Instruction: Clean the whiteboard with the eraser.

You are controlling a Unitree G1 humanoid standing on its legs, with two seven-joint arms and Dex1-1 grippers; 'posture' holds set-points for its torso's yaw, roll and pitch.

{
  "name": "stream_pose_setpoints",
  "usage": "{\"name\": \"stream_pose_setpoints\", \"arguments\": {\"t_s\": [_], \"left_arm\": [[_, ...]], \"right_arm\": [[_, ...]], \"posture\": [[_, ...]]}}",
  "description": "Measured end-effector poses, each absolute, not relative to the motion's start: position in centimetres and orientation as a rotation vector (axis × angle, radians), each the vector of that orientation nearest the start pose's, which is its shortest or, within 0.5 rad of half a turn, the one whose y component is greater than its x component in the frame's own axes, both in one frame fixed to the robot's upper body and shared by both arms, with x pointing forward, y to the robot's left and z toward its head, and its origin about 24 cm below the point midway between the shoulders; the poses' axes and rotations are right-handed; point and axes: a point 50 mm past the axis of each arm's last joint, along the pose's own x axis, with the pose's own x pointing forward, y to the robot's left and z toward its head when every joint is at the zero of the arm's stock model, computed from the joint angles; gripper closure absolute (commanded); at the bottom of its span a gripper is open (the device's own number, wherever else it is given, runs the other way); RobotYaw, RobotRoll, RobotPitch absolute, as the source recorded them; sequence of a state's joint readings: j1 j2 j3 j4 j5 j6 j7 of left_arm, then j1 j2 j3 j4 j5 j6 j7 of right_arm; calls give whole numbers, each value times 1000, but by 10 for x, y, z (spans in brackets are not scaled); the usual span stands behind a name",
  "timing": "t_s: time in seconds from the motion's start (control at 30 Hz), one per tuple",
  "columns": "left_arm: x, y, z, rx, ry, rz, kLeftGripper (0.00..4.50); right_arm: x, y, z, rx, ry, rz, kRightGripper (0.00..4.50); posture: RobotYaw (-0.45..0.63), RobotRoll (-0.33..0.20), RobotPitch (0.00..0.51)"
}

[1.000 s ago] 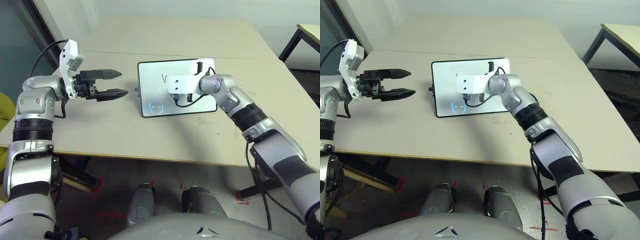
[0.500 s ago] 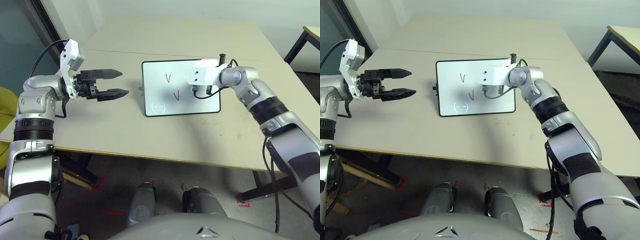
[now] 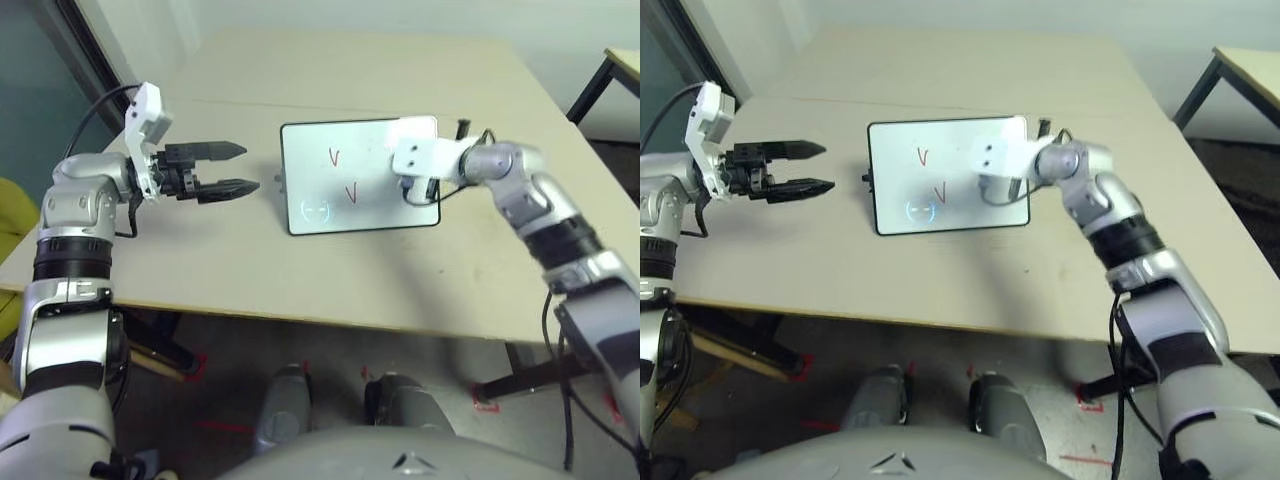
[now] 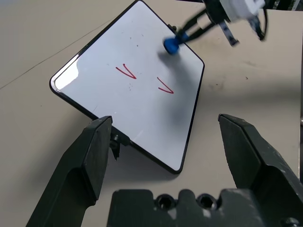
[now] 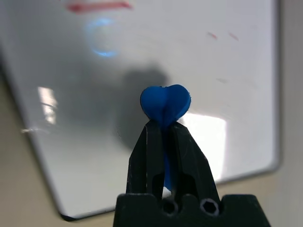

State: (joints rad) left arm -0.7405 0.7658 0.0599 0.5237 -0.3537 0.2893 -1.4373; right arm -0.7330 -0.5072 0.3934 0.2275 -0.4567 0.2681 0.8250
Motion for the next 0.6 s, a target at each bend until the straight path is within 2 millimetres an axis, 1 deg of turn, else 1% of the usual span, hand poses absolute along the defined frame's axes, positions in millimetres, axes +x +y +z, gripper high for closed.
{"name": "stream_pose_setpoints", "arguments": {"t_s": [0.13, 0.3, 0.43, 0.6], "left_arm": [[325, 259, 193, 215, 141, -1150, 0], [326, 257, 196, 223, 129, -1153, 0], [327, 257, 198, 230, 122, -1158, 0], [327, 257, 198, 232, 122, -1163, 0]], "right_arm": [[340, -121, 135, -1158, 219, 843, 4484], [329, -106, 129, -1184, 197, 901, 4484], [324, -101, 125, -1200, 201, 928, 4484], [323, -97, 124, -1204, 195, 931, 4484]], "posture": [[208, 0, 0], [211, 0, 0], [211, 0, 0], [212, 0, 0]]}}
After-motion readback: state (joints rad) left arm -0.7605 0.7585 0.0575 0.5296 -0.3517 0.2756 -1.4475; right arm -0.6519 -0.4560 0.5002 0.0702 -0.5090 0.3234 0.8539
